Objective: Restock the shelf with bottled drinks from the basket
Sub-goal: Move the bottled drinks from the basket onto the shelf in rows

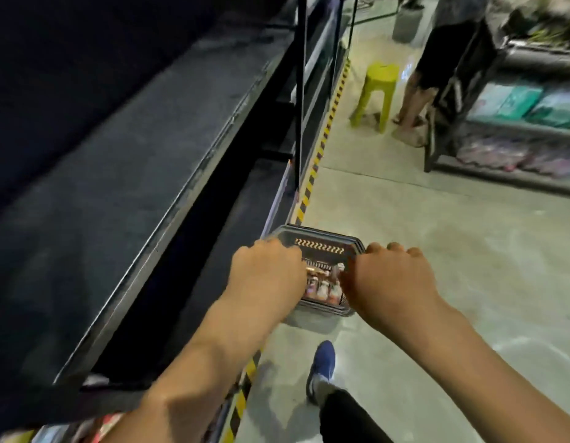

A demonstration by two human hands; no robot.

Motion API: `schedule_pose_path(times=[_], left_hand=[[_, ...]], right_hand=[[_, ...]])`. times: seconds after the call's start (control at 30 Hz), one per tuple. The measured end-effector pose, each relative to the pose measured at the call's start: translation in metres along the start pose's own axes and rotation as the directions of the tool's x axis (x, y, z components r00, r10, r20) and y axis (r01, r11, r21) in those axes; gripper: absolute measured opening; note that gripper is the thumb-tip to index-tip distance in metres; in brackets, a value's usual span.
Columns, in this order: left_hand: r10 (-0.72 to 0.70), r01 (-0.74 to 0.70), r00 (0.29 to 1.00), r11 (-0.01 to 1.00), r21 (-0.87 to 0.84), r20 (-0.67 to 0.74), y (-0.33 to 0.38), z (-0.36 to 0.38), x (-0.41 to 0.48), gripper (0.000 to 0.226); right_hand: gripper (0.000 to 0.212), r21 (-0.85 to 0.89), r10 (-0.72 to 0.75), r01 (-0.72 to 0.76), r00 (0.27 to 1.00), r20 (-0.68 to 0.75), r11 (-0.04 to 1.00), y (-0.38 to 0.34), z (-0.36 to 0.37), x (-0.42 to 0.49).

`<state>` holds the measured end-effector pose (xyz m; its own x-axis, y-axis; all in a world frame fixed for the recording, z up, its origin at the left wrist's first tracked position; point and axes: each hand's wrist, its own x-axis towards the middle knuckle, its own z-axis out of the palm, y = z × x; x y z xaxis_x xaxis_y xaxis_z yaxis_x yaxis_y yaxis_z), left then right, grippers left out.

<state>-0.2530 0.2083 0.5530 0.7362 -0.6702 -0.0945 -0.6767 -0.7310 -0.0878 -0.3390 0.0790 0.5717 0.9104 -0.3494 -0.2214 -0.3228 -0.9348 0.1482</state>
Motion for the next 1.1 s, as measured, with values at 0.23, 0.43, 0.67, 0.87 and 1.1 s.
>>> schedule_pose_path(times=[0.23,0.43,0.67,0.87,1.1], left_hand=[[-0.001,0.021,0.985,0.993,-0.112,0.174,0.026,0.081,0.188,0.033],[0.067,0.020,0.856,0.987,-0.162,0.513,0.024,0.212,0.298,0.026],[0.094,-0.058,0.742,0.995,-0.076,0.664,0.046,0.429,0.399,0.030],[0.043,0.113,0.725,0.977,-0.180,0.687,0.035,0.647,0.450,0.030],[-0.321,0.755,0.553,0.584,-0.300,0.768,0.015,0.885,0.480,0.068]], right_hand=[[0.031,0.057,-0.007,-0.010,0.958,0.285,0.998,0.057,0.062,0.166],[0.029,0.211,0.050,-0.183,0.855,0.517,0.960,0.071,0.177,0.285],[0.036,0.164,0.101,-0.300,0.701,0.706,0.940,0.045,0.413,0.401],[0.049,0.174,0.151,-0.433,0.618,0.771,0.884,-0.006,0.629,0.471],[0.033,0.317,0.260,-0.948,0.308,0.915,0.004,-0.042,0.835,0.512]])
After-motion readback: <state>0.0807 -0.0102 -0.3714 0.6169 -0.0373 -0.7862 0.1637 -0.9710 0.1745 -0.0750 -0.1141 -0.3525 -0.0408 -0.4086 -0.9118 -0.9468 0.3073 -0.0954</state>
